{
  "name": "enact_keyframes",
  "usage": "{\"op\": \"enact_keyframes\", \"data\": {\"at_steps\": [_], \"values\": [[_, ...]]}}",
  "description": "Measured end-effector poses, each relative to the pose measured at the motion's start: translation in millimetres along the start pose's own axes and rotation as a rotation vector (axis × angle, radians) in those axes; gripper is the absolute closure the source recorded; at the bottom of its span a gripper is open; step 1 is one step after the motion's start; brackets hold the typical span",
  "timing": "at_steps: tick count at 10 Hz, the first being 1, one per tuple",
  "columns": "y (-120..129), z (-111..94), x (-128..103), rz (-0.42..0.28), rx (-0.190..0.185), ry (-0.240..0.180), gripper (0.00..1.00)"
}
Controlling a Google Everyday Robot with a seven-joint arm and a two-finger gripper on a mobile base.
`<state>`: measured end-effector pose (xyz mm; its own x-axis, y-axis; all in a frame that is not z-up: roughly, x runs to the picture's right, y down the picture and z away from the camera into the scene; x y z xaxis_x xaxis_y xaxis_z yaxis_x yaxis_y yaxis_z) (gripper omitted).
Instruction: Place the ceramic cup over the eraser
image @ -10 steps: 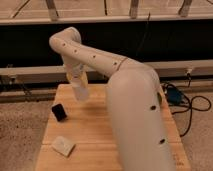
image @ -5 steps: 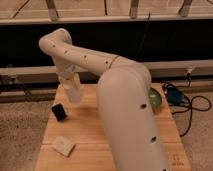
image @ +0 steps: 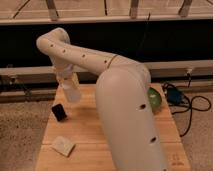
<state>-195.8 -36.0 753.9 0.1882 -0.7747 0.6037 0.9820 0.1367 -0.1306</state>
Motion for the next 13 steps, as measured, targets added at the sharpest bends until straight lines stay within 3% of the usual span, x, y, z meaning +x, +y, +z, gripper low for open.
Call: {"op": "enact_keyframes", "data": {"at_steps": [4, 7, 13], "values": [[-23, -12, -5, -0.047, 0.019, -0.014, 1.00], [-45, -8, -21, -0.093, 0.022, -0.063, 1.00], [-61, 0, -52, -0.153, 0.028, -0.139, 1.00]]}}
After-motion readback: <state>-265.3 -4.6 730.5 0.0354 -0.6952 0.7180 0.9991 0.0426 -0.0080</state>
